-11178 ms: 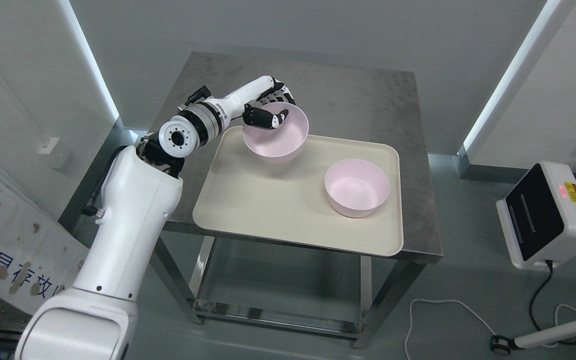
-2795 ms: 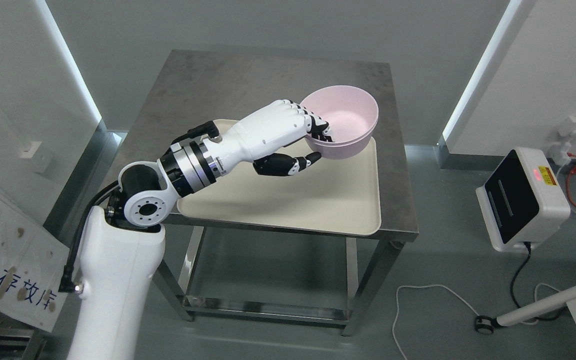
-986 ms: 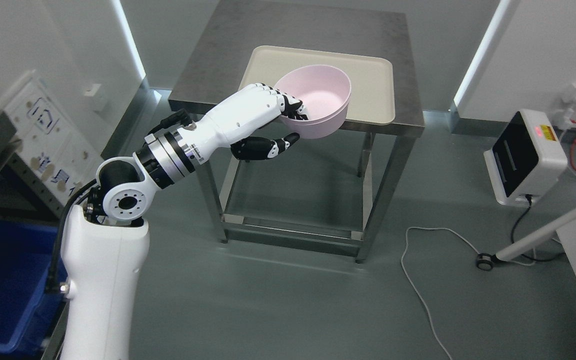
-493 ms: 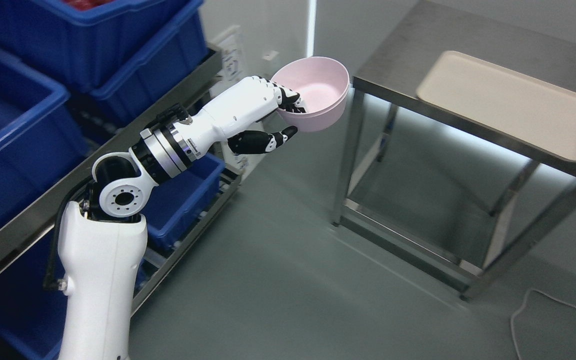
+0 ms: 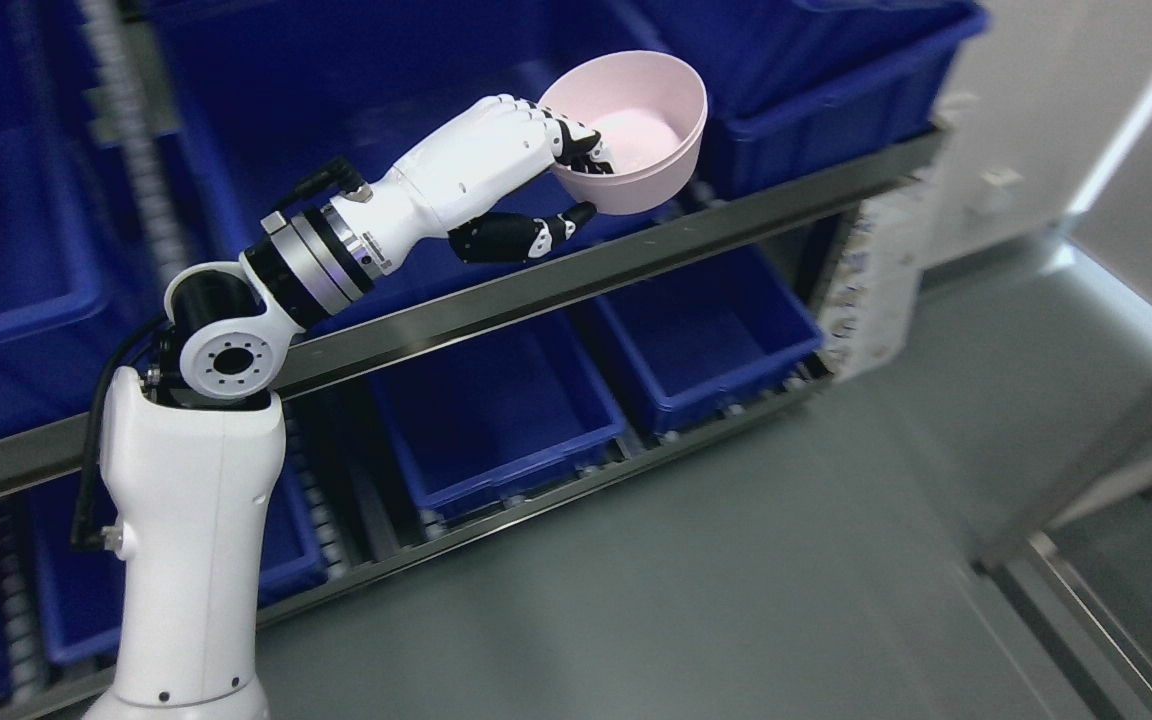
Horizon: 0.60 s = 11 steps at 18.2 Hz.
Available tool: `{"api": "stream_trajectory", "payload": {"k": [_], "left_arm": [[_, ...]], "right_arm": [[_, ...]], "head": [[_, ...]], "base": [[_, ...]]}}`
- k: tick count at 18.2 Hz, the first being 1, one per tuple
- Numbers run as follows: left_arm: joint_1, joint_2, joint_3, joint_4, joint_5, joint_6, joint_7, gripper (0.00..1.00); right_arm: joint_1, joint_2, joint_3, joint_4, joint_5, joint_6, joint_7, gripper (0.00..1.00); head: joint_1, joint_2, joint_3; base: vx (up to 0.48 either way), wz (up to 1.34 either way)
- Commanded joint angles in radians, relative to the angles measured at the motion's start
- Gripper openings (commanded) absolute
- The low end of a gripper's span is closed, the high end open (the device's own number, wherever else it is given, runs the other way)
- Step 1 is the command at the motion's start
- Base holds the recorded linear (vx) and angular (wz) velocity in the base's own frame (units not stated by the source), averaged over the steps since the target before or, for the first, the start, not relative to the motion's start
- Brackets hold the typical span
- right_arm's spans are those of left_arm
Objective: Stack pink IKEA bowls on left shelf middle
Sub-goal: 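Hold the stacked bowls aloft while turning toward the blue bin shelf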
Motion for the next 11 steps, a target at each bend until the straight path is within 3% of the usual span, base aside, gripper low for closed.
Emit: {"api": "stream_trajectory", "payload": {"k": [1,7,11], "left_arm": [[-0.055,0.017,0.101,-0.003,-0.01,0.008,-0.005,0.02],[-0.113,0.069,0.132,0.049,-0.036,0.054,-0.007,0.02],[-0.139,0.159,0.128,0.144,-0.082,0.113,-0.008,0.02]], "right_arm": [[0.0,-0.017,-0.009,0.0,0.008,0.0,0.0,1.0],[0.0,-0.017,-0.009,0.0,0.008,0.0,0.0,1.0],[0.0,-0.017,-0.009,0.0,0.008,0.0,0.0,1.0]], "head": [[0.0,0.0,0.0],[0.0,0.0,0.0],[0.0,0.0,0.0]], "base": [[-0.078,1.35],[0.017,1.08],[0.093,0.48]]}}
